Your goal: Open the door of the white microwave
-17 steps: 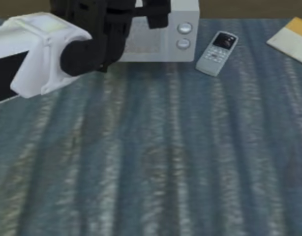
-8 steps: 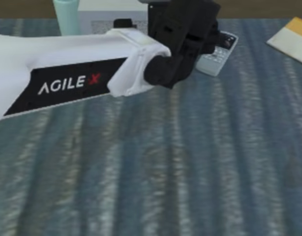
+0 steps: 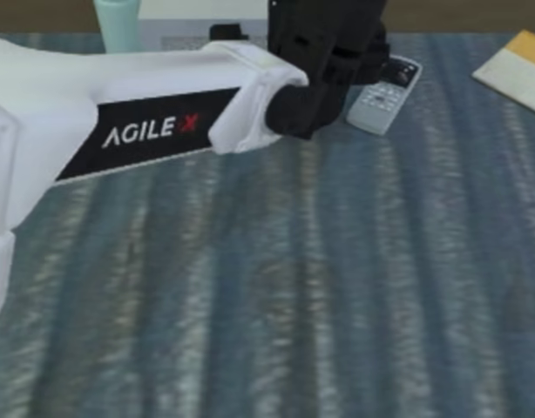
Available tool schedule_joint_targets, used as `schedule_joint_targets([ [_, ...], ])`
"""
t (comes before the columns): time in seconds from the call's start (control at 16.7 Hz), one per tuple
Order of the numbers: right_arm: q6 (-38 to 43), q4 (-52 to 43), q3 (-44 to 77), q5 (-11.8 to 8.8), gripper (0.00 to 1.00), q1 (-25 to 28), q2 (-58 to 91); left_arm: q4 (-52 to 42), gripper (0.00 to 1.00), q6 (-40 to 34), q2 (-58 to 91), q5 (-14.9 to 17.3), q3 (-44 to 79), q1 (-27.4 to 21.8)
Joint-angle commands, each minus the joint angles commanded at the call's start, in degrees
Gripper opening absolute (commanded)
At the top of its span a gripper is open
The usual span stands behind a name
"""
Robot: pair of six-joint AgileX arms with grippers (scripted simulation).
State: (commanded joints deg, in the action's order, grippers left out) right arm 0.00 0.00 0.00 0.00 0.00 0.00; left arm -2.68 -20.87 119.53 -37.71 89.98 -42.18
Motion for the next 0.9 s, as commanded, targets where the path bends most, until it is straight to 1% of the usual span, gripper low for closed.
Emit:
schedule_joint_targets([
  [0.24,0.0,0.0,0.0,0.0,1.0,0.0,0.0,1.84,1.0,2.06,6.84,2.77,6.12,3.13],
  [0.48,0.0,0.0,0.0,0.0,1.0,0.0,0.0,2.03,1.0,2.28,7.48,3.09,6.76,3.48],
  [0.9,0.0,0.0,0.0,0.0,1.0,0.0,0.0,2.03,0.47,2.28,7.48,3.09,6.76,3.48],
])
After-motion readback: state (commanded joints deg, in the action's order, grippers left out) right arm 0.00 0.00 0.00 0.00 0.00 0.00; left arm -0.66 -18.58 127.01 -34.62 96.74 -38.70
